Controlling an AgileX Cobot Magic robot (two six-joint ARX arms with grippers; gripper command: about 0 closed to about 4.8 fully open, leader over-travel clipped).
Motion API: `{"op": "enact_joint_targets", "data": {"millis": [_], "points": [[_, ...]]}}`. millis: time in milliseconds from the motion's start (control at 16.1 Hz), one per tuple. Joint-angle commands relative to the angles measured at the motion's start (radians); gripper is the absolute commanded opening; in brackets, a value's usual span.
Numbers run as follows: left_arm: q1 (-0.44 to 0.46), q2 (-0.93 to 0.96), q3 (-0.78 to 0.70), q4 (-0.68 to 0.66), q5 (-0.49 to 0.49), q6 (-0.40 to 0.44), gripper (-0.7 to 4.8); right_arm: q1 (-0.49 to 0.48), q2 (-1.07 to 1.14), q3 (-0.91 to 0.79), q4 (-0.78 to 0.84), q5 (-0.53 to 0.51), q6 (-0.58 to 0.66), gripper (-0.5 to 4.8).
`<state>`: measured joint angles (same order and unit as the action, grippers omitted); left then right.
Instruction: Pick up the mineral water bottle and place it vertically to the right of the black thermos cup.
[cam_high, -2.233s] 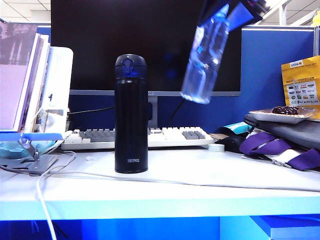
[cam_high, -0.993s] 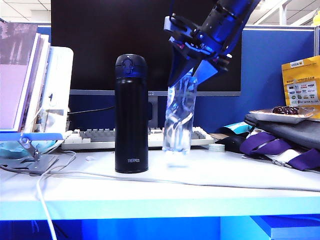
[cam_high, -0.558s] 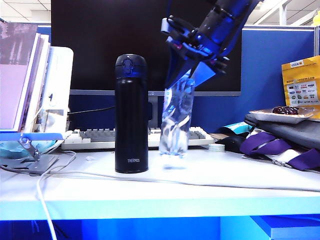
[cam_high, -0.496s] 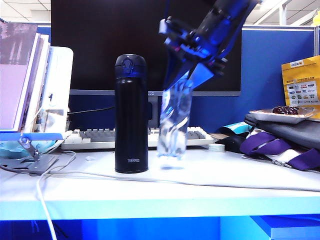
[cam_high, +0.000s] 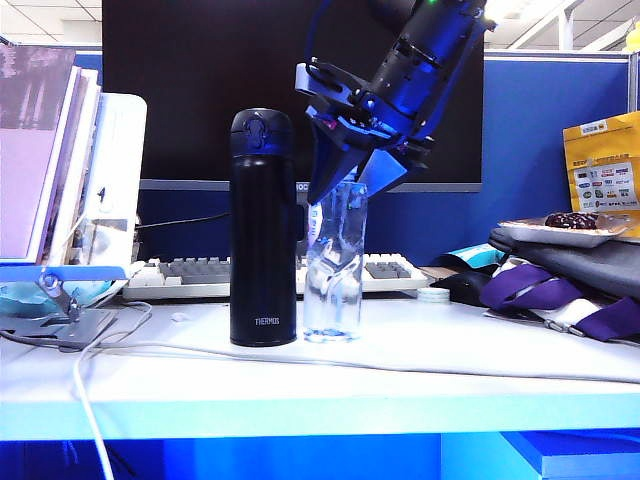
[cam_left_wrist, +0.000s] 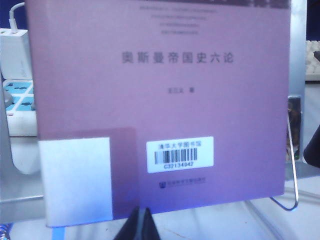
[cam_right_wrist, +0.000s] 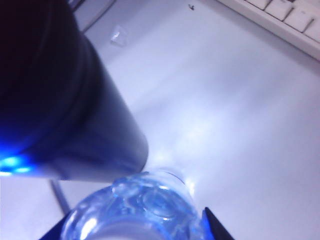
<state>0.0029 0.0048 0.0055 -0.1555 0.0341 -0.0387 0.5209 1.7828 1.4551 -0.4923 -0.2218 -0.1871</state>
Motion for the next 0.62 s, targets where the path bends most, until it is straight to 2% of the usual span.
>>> {"op": "enact_joint_targets", "data": {"millis": [62,310,372,434,496,620], "points": [[0.000,-0.003,0.000,-0.012,0.004,0.002,-0.05,0.001,-0.010,0.011,0.044,0.020,-0.009,3.05],[0.000,-0.003,0.000,-0.012,0.004,0.002,-0.05,0.001,-0.010,0.011,0.042,0.022,-0.016,3.06],[0.000,-0.003,0.000,-0.012,0.004,0.002,-0.05,0.001,-0.010,0.011,0.042,0.021,-0.020,3.19],[0.000,-0.003,0.000,-0.012,0.004,0.002,-0.05,0.002,-0.010,0.011,0.042,0.022,-0.020,3.60],[0.000,-0.003,0.000,-0.012,0.004,0.002,-0.05,0.002,-0.010,0.011,0.042,0.022,-0.020,3.79],[0.000,-0.003,0.000,-0.012,0.004,0.002,-0.05,0.002,-0.010,0.011,0.043,0.021,-0.020,3.82]]}}
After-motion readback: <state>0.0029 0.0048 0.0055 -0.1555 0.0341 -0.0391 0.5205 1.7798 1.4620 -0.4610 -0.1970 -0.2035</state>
